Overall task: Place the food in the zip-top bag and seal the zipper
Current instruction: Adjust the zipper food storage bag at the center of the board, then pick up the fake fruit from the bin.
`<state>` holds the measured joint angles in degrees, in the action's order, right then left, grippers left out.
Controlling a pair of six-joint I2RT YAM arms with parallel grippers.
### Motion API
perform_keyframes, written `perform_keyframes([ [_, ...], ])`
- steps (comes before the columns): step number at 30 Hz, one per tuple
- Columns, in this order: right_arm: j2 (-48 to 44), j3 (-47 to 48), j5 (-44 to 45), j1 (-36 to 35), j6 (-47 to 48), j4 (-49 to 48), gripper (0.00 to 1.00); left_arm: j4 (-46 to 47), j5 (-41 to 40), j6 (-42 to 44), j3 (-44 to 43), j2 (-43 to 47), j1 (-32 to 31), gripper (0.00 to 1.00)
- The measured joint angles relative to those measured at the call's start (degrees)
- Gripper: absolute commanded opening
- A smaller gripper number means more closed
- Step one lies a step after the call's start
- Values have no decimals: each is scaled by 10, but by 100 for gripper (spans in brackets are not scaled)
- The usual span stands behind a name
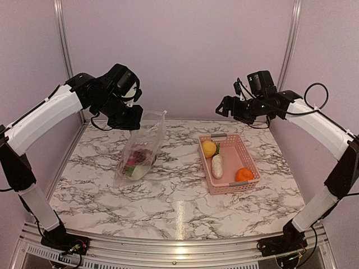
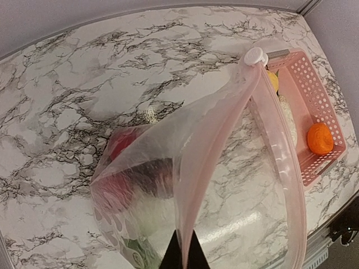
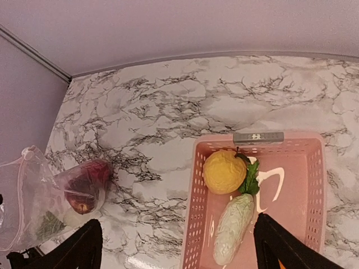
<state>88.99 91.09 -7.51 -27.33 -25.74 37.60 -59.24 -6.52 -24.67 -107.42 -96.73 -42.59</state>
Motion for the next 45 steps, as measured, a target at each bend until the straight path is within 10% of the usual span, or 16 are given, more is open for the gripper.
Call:
perform_keyframes([
  [22,-23,-156,-10,12,20,47,66,70,8,-7,74,26,0,0],
  [45,169,-34,-60,15,55,26,58,99,10,-21,106,49,0,0],
])
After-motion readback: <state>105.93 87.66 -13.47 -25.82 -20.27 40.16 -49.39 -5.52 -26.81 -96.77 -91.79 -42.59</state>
